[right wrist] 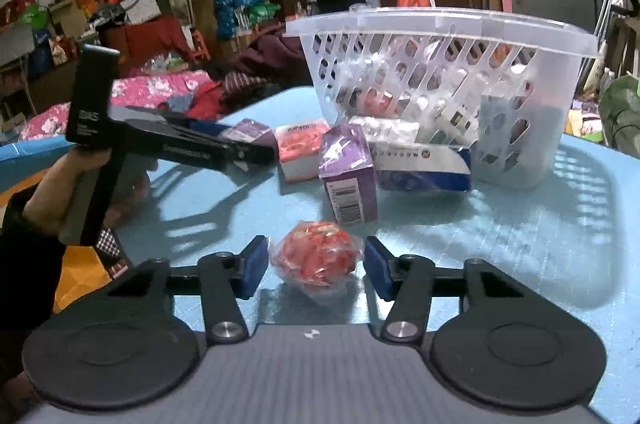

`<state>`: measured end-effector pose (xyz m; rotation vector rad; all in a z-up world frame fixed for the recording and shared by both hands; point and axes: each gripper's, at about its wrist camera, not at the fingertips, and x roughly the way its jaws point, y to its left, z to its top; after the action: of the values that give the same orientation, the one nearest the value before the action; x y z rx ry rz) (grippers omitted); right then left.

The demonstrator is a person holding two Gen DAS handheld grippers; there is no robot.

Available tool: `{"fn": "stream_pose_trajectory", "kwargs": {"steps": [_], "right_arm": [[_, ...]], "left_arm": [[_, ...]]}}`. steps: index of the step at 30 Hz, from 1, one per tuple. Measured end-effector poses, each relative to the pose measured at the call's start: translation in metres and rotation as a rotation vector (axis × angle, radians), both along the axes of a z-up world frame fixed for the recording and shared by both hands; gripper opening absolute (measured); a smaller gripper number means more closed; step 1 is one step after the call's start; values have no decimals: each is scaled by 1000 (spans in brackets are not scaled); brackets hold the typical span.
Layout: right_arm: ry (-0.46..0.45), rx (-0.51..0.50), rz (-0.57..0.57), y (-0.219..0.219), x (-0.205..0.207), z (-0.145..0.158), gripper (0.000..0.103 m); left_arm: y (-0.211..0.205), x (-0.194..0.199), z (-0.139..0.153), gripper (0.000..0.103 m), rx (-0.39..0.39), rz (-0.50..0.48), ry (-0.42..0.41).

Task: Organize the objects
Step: 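Grasp a wrapped purple box with the left tool while the right tool grasps a bagged red item, then raise both held items over the basket and release them inside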

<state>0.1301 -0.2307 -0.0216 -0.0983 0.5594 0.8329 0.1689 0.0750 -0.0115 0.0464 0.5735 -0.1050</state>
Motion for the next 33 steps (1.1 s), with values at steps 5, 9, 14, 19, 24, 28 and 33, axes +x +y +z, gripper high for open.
{"fn": "stream_pose_trajectory", "kwargs": {"steps": [5, 9, 14, 19, 24, 28, 33], "right_arm": [[-64, 20, -38, -12, -1, 2, 52], [-142, 62, -133, -28, 0, 9, 52], [-212, 100, -259, -42, 8, 10, 52], [-239, 120, -305, -47, 11, 6, 52], [-256, 149, -302, -53, 7, 4, 52], [-248, 206, -291, -61, 7, 2, 52], [-304, 204, -303, -60, -2, 2, 51]], "left_arm": [[4, -13, 3, 67, -49, 23, -77], [9, -30, 10, 67, -129, 18, -175], [-5, -44, 21, 67, -151, -9, -306], [-17, -42, 21, 67, -176, -30, -317], [-18, -43, 15, 67, -189, -32, -323], [-13, -42, 10, 67, -235, -36, -318], [-14, -51, 10, 67, -266, -59, -332]]}}
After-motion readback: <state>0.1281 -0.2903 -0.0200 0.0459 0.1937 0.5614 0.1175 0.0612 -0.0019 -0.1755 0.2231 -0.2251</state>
